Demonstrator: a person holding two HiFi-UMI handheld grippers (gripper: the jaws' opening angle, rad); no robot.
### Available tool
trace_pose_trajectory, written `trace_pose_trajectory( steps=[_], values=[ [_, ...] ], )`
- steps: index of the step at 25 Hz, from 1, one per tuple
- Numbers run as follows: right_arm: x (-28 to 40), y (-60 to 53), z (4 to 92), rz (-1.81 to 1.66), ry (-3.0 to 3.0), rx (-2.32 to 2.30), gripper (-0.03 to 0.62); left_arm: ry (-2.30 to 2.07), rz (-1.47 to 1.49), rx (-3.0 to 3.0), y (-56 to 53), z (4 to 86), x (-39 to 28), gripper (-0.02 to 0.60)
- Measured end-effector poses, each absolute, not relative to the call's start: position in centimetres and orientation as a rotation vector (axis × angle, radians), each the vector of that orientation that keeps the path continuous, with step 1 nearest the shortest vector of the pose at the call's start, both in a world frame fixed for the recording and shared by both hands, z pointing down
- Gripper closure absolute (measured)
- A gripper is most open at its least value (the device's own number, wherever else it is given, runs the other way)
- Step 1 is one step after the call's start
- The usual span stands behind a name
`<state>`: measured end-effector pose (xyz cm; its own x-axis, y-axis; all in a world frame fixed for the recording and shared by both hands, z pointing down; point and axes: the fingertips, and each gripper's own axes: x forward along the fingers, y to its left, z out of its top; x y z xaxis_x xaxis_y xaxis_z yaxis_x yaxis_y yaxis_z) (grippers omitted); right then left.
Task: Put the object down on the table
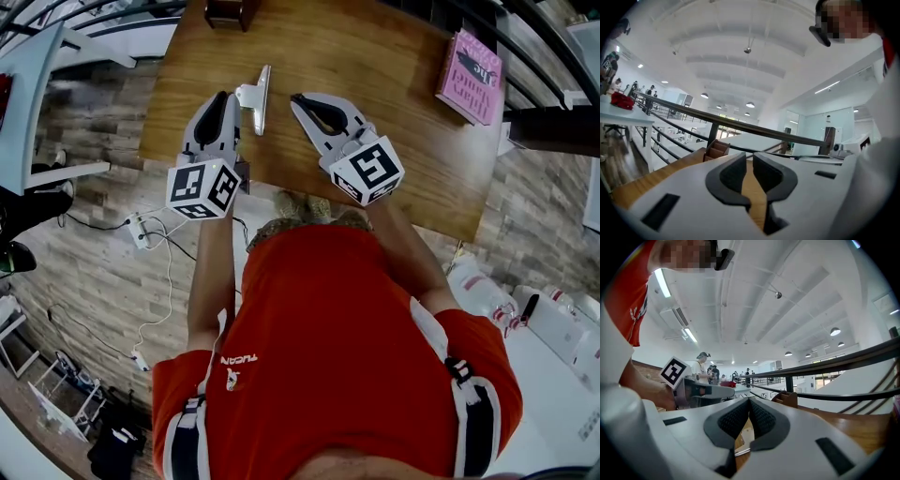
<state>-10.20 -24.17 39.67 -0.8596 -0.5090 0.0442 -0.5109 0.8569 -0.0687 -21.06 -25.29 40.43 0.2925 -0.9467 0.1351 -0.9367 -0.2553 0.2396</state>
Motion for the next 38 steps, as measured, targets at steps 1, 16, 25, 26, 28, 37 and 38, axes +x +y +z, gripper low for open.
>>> trace_pose_trajectory(
  steps=[1, 16, 25, 26, 28, 37, 38],
  values=[
    [-10.2, -24.0, 39.4, 0.119, -3.012, 0.827, 0.569, -1.725, -0.072, 2.312, -24.9, 39.6, -20.9, 0.539],
    [-9.2, -20.7, 35.8, 0.045, -3.099, 0.847, 0.569, -1.678, -0.204, 2.561, -20.3, 33.5, -16.7, 0.572],
    [-9.0, -20.2, 35.2, 0.015, -3.102, 0.837, 0.569, -1.654, -0.199, 2.59, -20.1, 33.1, -15.9, 0.572],
    [-9.1, -20.2, 35.1, 0.012, -3.103, 0.838, 0.569, -1.653, -0.199, 2.593, -20.1, 33.0, -15.9, 0.572],
    [-9.0, -20.3, 35.0, 0.008, -3.104, 0.842, 0.569, -1.65, -0.199, 2.598, -20.2, 32.9, -15.9, 0.572],
    [-9.0, -20.9, 34.8, 0.001, -3.089, 0.868, 0.569, -1.629, -0.205, 2.603, -20.8, 32.9, -16.1, 0.572],
    [-9.0, -20.9, 34.8, 0.001, -3.087, 0.871, 0.569, -1.627, -0.209, 2.604, -20.9, 32.8, -16.1, 0.572]
  ],
)
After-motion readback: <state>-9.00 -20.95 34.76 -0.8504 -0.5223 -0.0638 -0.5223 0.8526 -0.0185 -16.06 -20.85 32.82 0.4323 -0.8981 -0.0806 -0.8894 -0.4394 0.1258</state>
